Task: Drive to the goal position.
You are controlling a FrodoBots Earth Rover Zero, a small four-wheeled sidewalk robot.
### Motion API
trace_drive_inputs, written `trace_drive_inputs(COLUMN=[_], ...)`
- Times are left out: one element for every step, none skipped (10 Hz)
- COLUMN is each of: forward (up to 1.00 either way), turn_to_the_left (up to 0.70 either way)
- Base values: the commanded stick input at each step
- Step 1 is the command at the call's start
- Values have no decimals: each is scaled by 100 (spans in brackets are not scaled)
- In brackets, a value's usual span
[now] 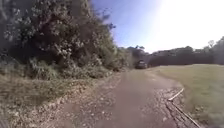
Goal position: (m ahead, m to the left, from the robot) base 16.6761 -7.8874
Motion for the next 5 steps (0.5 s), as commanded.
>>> trace_drive_inputs(forward=[50,50,50,50,50], turn_to_the_left=[-50,-50,-34,-3,9])
